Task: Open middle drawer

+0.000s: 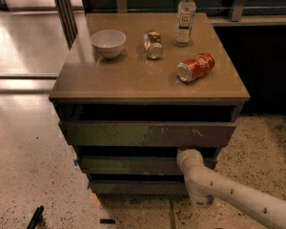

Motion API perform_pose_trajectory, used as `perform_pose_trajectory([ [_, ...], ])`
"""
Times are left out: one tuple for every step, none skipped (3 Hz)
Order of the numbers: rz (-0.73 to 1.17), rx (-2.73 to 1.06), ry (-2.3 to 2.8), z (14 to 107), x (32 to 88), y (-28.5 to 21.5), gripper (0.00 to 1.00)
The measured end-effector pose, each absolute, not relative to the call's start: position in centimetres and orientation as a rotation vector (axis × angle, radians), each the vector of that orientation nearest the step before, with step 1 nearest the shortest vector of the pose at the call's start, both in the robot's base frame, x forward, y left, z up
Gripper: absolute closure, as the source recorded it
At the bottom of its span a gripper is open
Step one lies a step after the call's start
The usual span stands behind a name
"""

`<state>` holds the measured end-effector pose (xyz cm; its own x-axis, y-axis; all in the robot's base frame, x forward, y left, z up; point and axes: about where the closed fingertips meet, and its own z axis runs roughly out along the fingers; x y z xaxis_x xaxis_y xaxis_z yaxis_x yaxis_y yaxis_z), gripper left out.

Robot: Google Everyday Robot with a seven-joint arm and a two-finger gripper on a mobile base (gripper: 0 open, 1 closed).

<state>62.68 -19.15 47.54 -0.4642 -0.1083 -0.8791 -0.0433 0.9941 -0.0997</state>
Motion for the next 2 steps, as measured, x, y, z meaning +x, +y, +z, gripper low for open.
perform_pose_trajectory([
  [-0.079, -0.105, 2.052, 47.6, 63.0, -19.1, 1.0],
  [-0.093, -0.134, 2.116, 46.3, 62.6, -19.2, 1.0],
])
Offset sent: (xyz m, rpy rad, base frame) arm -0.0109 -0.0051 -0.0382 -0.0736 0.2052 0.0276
